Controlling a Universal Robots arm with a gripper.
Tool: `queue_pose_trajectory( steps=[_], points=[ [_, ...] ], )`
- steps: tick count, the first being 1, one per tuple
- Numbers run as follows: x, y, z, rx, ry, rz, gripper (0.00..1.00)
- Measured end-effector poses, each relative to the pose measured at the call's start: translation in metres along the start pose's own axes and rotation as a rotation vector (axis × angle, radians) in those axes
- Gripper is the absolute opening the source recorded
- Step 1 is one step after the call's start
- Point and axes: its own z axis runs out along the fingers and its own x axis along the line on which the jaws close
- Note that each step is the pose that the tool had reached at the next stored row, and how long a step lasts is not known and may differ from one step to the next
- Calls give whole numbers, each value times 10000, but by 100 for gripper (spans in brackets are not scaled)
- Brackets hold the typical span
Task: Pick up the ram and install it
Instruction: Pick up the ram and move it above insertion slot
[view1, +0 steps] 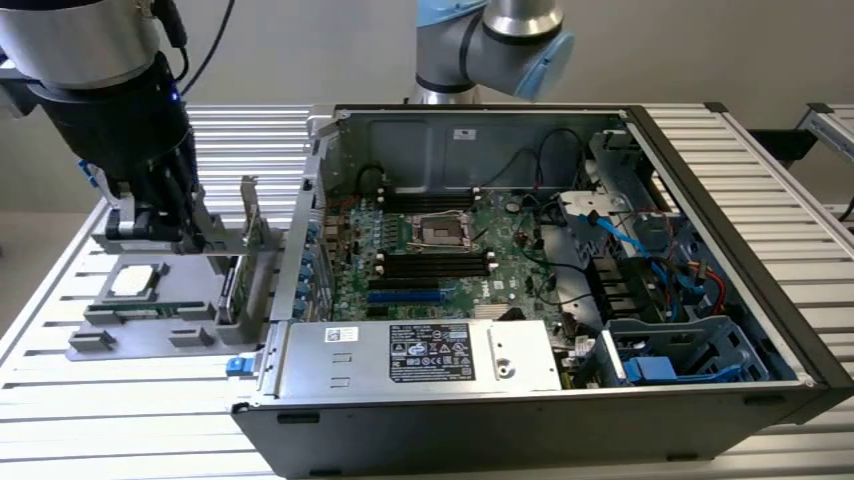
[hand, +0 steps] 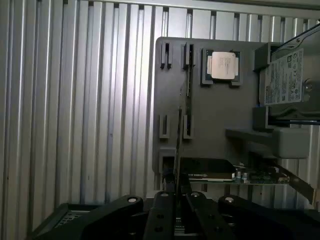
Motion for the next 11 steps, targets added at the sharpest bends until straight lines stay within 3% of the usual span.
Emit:
queue_pose_trajectory(
  steps=[1,9,11],
  points=[
    [7,-140,-128,2,-58,-3,14],
    [23,-482,-439,7,-196,-12,14],
    [25,-573,-477,8,-212,-13,14]
  ],
)
